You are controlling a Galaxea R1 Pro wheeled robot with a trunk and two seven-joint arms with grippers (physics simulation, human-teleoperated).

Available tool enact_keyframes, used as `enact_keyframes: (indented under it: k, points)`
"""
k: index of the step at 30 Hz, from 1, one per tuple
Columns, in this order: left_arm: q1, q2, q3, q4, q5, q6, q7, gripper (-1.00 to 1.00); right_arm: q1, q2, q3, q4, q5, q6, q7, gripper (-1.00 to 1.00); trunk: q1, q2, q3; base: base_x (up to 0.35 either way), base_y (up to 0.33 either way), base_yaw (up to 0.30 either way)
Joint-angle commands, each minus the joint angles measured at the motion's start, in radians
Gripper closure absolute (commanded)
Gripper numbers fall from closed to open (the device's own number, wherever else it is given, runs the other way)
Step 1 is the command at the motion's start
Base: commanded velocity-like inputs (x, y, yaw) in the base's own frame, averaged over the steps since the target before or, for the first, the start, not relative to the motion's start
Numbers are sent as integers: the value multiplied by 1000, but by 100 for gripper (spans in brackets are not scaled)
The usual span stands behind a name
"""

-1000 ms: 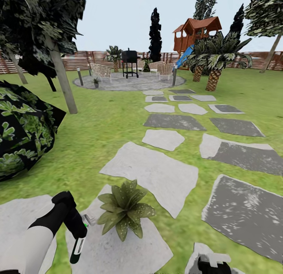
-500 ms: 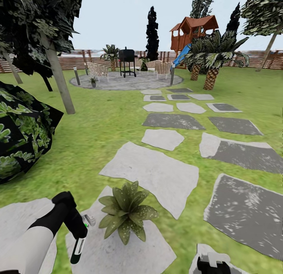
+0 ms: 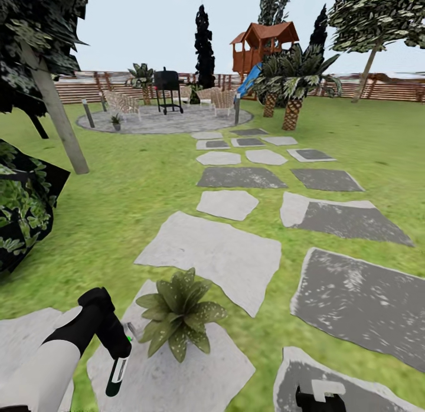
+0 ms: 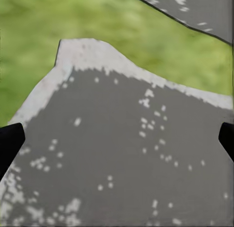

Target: Pick up the pesticide atomizer in the garden and spray insectifuge to fully cover both potted plants in the garden.

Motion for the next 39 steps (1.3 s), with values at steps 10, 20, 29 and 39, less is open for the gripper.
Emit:
enact_keyframes:
  k: [10,20,29,39]
  points:
    - [0,-11,3,-1,-8,12,-8,100,-1,0,-8,2,11,-3,-4,-100,-1,0,-12,-50,251,-212]
    - [32,66,-20,-1,-8,-13,-29,100,-1,0,-8,2,11,-2,-5,-100,-1,0,-24,90,95,-198]
    - [42,31,-38,-16,-4,-11,-34,100,-1,-3,-5,3,14,-3,-3,-100,-1,0,-32,0,0,-140]
    - [33,29,-41,-16,-5,-7,-35,100,-1,-7,-3,2,16,-3,-2,-100,-1,0,-32,-141,190,-2]
